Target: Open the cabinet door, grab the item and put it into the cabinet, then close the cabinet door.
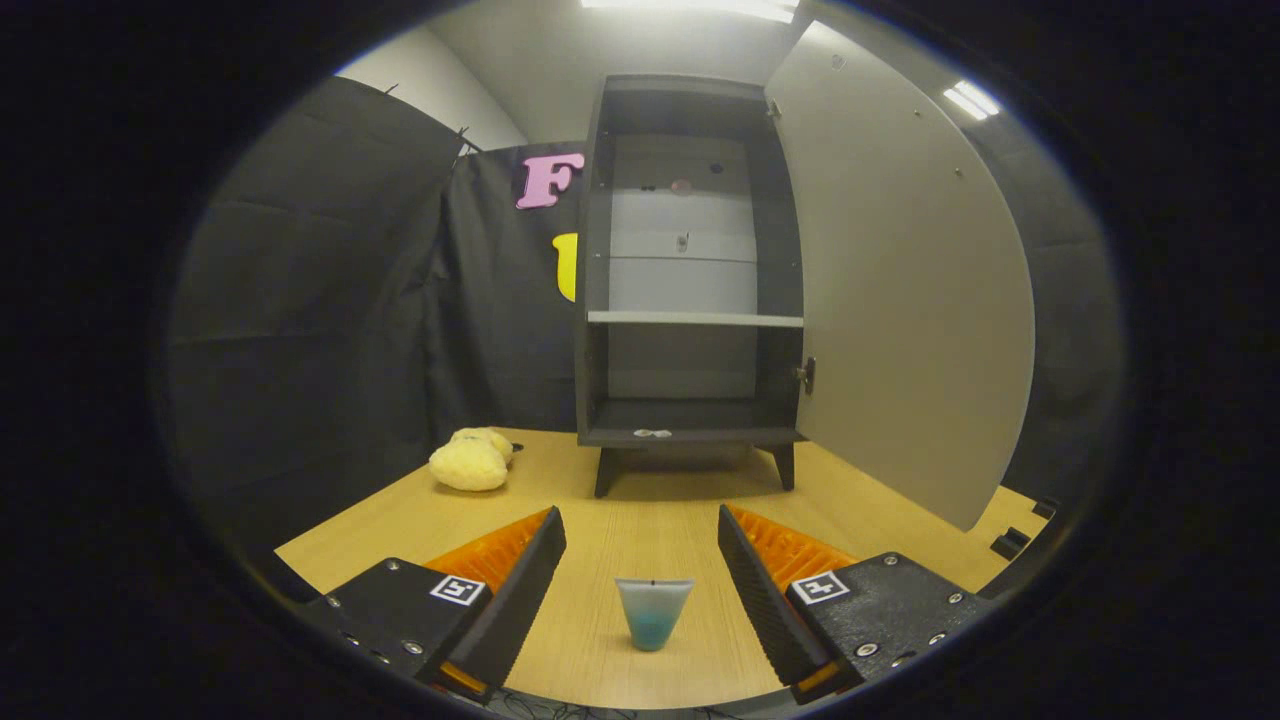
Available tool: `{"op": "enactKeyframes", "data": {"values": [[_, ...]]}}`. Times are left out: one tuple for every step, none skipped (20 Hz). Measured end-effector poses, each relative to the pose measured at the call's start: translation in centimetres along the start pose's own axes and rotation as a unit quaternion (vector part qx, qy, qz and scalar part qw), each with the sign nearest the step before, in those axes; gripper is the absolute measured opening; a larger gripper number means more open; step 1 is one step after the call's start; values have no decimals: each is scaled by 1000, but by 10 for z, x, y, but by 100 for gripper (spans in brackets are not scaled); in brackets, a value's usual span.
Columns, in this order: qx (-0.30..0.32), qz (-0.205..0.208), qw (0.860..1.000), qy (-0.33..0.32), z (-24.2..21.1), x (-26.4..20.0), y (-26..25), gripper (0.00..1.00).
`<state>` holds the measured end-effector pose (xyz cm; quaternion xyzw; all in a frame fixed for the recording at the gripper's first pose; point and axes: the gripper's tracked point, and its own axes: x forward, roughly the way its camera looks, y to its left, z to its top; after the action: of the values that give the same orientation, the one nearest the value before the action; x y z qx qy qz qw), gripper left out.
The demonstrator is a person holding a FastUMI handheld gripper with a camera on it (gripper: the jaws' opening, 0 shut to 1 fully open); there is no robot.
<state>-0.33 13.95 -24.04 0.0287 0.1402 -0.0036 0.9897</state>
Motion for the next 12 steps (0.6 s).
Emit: {"op": "enactKeyframes", "data": {"values": [[2, -1, 1000, 14, -12, 3, 2, 95], [3, -2, 1000, 27, -23, 9, 3, 95], [4, -4, 999, 41, -33, 11, 3, 95], [4, -8, 999, 51, -43, 14, 2, 95], [6, -11, 998, 61, -51, 16, 2, 95], [8, -12, 997, 73, -61, 19, 3, 95], [9, -14, 996, 82, -69, 19, 3, 95], [9, -17, 996, 91, -75, 21, 2, 95], [10, -19, 995, 97, -80, 21, 1, 95], [11, -21, 994, 103, -86, 23, 0, 93], [13, -22, 994, 108, -90, 24, 0, 92], [16, -22, 993, 113, -93, 26, 0, 88]]}}
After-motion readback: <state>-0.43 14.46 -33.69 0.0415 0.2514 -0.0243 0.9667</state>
